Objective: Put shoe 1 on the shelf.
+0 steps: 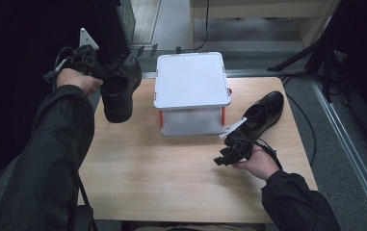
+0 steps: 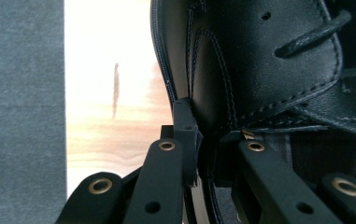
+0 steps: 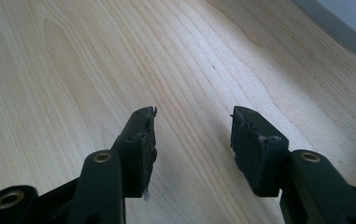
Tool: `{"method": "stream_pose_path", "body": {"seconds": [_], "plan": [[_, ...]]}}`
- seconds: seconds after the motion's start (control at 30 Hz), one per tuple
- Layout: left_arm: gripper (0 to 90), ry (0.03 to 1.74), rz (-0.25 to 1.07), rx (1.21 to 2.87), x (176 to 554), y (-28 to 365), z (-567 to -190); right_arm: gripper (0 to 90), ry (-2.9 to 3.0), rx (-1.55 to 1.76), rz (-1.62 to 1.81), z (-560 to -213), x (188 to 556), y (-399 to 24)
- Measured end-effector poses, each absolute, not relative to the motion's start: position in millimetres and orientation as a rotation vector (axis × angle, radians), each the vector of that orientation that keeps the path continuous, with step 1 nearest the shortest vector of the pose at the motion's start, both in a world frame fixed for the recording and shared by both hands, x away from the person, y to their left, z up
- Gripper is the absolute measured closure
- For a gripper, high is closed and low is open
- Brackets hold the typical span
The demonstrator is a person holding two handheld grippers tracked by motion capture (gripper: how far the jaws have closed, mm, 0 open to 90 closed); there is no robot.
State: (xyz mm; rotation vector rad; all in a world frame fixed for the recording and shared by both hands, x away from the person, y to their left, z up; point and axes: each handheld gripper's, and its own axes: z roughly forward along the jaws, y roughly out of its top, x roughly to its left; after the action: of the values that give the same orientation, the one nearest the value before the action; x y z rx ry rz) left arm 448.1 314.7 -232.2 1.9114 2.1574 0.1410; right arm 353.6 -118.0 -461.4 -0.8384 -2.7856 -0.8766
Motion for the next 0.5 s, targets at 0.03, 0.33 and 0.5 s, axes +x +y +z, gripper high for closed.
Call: {"method": "stream_pose_path", "body": {"seconds": [0.03,0.33,0.5], "plan": [[84.7,2.156,0.138,1.902,451.0,310.7,-228.2,50.3,-2.786,-0.839,-0.878,-461.4,353.2,-118.1],[84.6,2.13,0.157,1.935,476.3,267.5,-205.8,50.4,-2.782,-0.839,-0.882,-461.7,350.5,-121.2],[84.6,2.118,0.156,1.956,487.6,248.4,-203.2,50.4,-2.779,-0.844,-0.891,-461.3,348.9,-124.4]]}}
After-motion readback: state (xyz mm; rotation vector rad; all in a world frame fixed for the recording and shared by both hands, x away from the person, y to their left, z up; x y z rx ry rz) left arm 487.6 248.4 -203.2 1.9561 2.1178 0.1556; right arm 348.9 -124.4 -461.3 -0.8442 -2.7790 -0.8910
